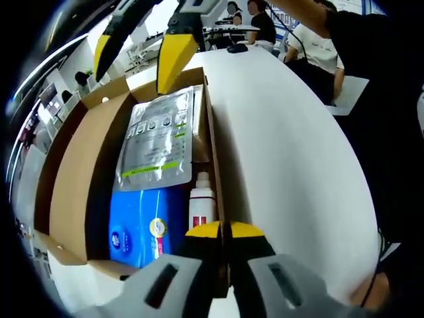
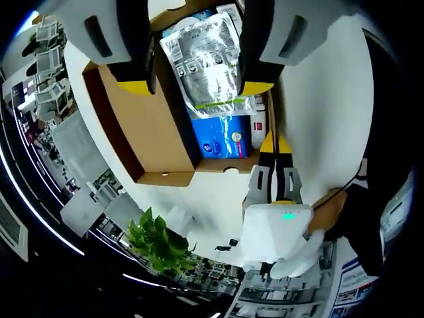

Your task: Operate the shoe box by opening the lid, removing the specified soft item, and placing it in the target area until the item is outside and the box remains undamaged.

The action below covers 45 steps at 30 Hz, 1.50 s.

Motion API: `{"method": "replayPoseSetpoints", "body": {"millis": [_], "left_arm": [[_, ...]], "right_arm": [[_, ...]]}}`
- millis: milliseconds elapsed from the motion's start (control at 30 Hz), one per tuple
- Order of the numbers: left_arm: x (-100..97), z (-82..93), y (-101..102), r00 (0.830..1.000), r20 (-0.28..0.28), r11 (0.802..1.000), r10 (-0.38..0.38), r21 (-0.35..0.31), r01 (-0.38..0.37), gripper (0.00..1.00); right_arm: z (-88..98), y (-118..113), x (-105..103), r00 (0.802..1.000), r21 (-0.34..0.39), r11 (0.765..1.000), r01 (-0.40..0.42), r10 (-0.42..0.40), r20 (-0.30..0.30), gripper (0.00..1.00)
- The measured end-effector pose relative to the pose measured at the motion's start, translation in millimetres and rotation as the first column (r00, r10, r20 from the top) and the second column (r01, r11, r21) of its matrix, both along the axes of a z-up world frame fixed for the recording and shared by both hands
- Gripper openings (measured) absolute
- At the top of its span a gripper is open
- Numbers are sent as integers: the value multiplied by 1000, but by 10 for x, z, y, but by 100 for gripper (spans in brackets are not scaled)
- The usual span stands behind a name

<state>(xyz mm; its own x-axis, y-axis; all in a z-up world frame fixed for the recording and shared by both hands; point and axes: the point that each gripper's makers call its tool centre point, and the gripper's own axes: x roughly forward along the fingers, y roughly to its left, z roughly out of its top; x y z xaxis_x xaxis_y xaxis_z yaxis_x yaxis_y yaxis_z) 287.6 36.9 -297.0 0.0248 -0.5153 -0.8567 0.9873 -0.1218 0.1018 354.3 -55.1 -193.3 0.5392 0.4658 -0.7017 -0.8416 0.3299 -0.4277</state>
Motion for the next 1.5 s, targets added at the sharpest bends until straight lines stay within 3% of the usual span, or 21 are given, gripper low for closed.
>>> {"method": "replayPoseSetpoints", "body": {"millis": [200,433,667,933,1333,1500], "left_arm": [[7,0,1,1000,-1,1000,-1,0,1,2],[-10,-5,1,1000,-1,1000,0,-1,0,2],[-13,-11,1,1000,-5,1000,4,-1,-4,2],[-15,-15,5,1000,-7,1000,1,0,-1,2],[-35,-24,3,1000,-5,1000,-5,2,5,2],[-28,-24,5,1000,-3,1000,-7,2,7,2]], "right_arm": [[-18,-32,-82,1000,-18,1000,-6,5,-25,53],[-257,-46,-164,997,-70,998,-7,2,-81,57],[-535,61,-128,992,-123,992,-17,2,-124,59],[-693,195,-2,987,-139,990,-29,5,-164,60],[-813,208,22,978,-189,982,14,-53,-204,60],[-793,183,29,982,-201,979,40,-76,-175,62]]}}
